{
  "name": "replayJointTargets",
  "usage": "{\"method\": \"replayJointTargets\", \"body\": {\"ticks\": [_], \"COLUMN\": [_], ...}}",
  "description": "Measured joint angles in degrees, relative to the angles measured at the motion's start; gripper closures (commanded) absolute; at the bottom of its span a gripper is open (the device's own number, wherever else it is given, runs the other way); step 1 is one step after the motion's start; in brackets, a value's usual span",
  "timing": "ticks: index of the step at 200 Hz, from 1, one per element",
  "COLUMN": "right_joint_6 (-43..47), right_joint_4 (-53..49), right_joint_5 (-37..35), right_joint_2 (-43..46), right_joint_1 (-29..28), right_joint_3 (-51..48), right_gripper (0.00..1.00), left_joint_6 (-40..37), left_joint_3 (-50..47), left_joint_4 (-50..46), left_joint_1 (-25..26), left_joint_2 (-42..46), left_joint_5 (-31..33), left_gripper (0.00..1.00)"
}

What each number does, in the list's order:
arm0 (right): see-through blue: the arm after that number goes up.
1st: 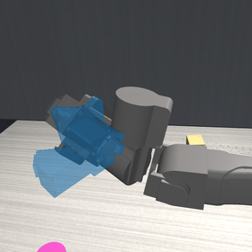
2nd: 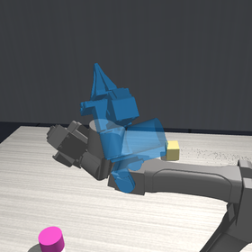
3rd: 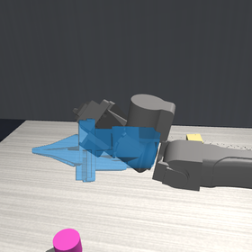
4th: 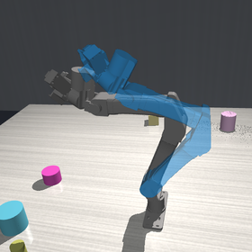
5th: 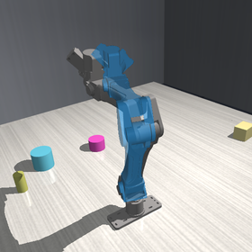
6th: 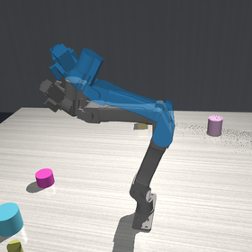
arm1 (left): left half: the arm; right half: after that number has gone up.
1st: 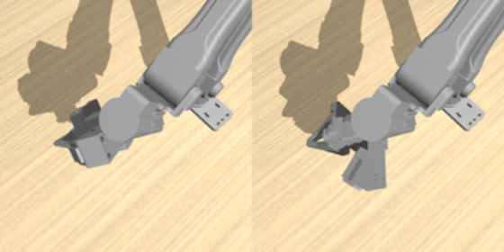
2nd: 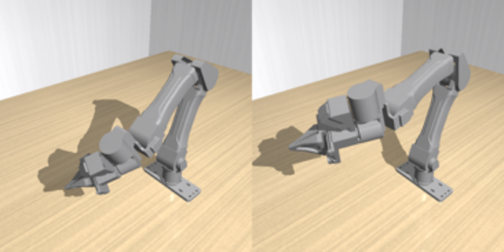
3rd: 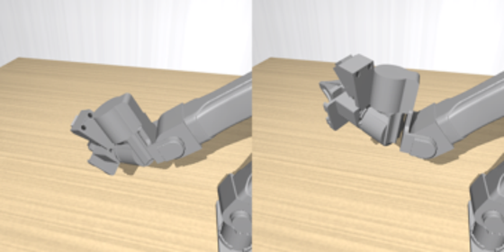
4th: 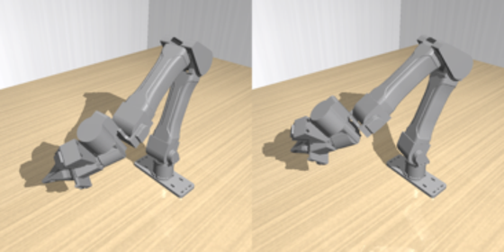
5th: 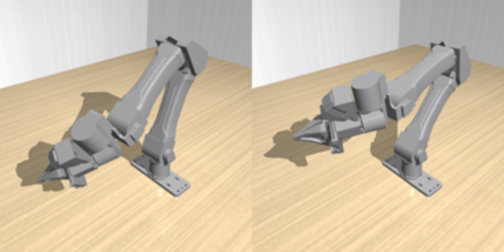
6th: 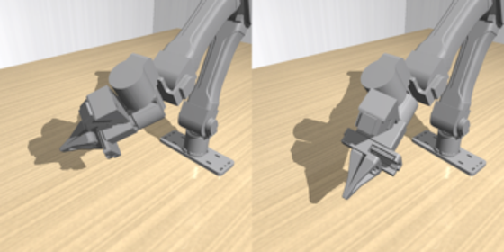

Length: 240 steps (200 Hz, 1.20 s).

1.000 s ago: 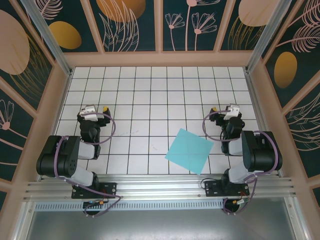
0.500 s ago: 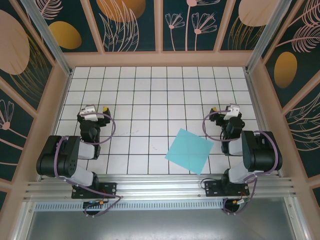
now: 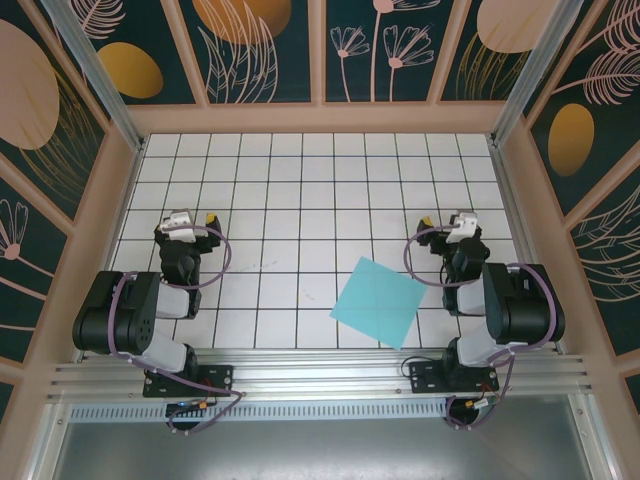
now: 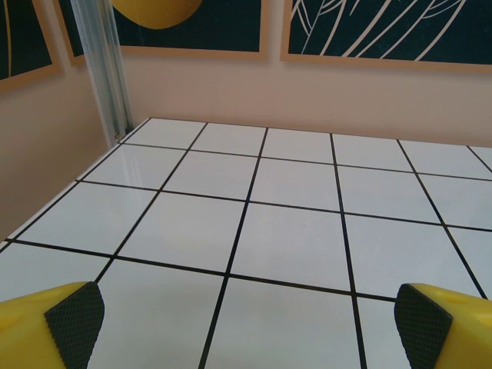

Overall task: Fold a paper plane with a square sheet of paper (pick it up from the middle)
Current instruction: Move the square sheet of paper to the center of the table.

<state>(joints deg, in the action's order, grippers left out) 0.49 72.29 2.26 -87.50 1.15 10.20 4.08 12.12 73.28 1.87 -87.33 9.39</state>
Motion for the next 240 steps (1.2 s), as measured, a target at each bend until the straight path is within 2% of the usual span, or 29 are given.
{"method": "replayJointTargets", "body": {"ticks": [17, 30, 53, 83, 128, 156, 171, 202, 240], "right_joint_6": [0.8, 1.1, 0.1, -3.5, -21.6, -28.3, -30.7, -33.3, -37.2], "right_joint_4": [0.2, -3.4, -20.2, -39.2, -62.5, -69.4, -71.3, -75.2, -78.5], "right_joint_5": [0.0, 0.0, 0.4, 2.4, 7.2, 16.6, 19.1, 17.4, 14.1], "right_joint_2": [1.6, 5.0, 13.4, 20.1, 23.7, 21.6, 21.4, 23.7, 26.4], "right_joint_1": [-0.7, -1.4, -2.3, -2.3, -1.9, -1.8, -4.6, -15.3, -24.8], "right_joint_3": [-1.5, -1.0, 6.8, 16.8, 22.5, 24.2, 23.8, 23.8, 22.2], "right_gripper": [0.01, 0.01, 0.01, 0.01, 0.01, 0.06, 0.06, 0.11, 0.16], "left_joint_6": [-0.2, -0.4, -0.4, 0.1, 6.1, 14.6, 17.1, 22.3, 27.4], "left_joint_3": [0.0, -0.7, -1.9, -1.8, -1.6, -0.4, 2.0, 4.8, 6.3], "left_joint_4": [0.0, 0.0, -2.0, -7.3, -17.8, -26.3, -32.2, -39.7, -45.2], "left_joint_1": [0.0, 0.0, 0.0, 0.0, 0.0, -0.1, -0.1, -0.1, -0.1], "left_joint_2": [0.1, 1.4, 7.0, 16.5, 29.9, 39.8, 42.4, 44.0, 40.6], "left_joint_5": [-0.6, -1.4, -1.5, -1.9, -1.2, 1.4, 0.3, -3.6, -14.1], "left_gripper": [0.01, 0.01, 0.01, 0.01, 0.01, 0.01, 0.01, 0.01, 0.01]}}
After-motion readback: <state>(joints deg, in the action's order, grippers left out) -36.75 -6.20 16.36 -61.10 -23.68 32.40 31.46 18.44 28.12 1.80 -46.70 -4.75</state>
